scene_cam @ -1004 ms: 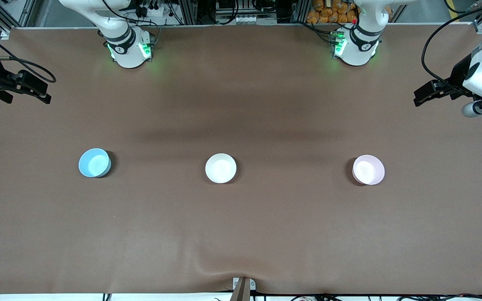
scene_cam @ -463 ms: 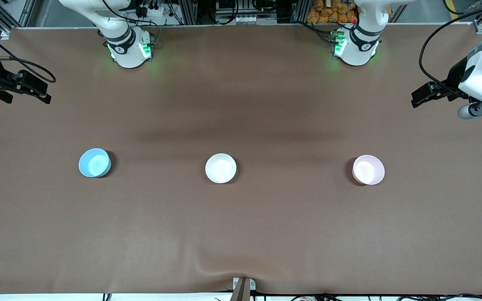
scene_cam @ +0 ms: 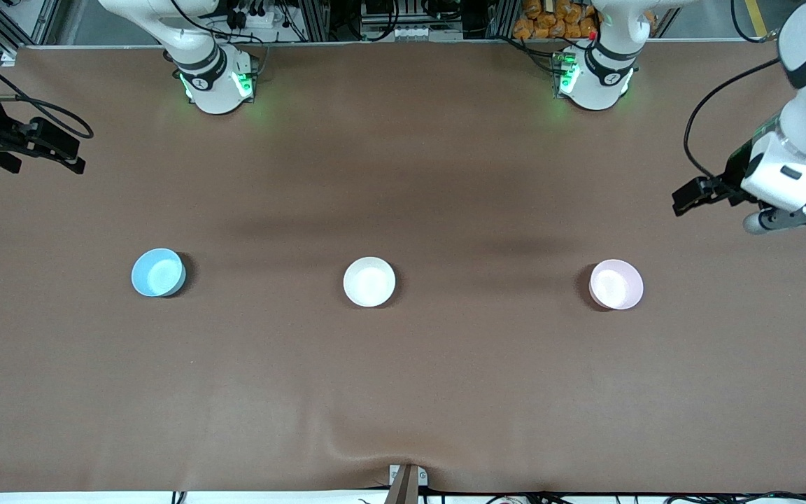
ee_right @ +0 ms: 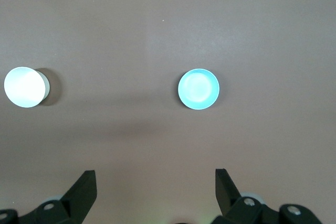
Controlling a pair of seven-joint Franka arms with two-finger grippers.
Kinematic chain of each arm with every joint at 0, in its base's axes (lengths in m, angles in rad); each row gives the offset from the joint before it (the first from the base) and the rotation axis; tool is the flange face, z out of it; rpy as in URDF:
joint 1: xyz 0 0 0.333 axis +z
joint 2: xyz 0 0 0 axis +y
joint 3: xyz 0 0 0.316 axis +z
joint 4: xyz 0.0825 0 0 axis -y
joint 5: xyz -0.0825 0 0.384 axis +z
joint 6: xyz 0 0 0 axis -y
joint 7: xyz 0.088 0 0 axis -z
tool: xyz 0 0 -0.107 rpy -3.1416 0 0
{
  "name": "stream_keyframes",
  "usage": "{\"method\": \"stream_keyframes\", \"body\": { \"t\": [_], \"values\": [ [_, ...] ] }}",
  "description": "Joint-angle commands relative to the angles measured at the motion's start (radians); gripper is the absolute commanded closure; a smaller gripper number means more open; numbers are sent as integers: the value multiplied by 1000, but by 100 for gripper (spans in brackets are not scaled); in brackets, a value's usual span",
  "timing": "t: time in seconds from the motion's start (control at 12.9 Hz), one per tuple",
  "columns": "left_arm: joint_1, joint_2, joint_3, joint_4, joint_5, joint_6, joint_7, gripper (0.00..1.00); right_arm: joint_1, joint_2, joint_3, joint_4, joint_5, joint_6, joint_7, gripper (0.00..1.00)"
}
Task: Stack pink and blue bowls on white bowl
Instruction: 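Move the left gripper down to the pink bowl's rim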
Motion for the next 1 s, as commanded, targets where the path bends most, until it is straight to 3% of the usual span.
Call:
{"method": "stream_keyframes", "body": {
  "t": [0.0, 0.23, 0.93],
  "values": [
    [33, -14, -3, -90, -10, 111, 13, 0, -16, -9, 9, -1, 9, -7, -9, 0],
    [34, 9, -3, -160, -10, 214, 13, 0, -16, -9, 9, -1, 9, -7, -9, 0],
    [79, 208, -3, -167, -11, 421, 19, 0, -18, -9, 9, -3, 9, -9, -9, 0]
  ]
}}
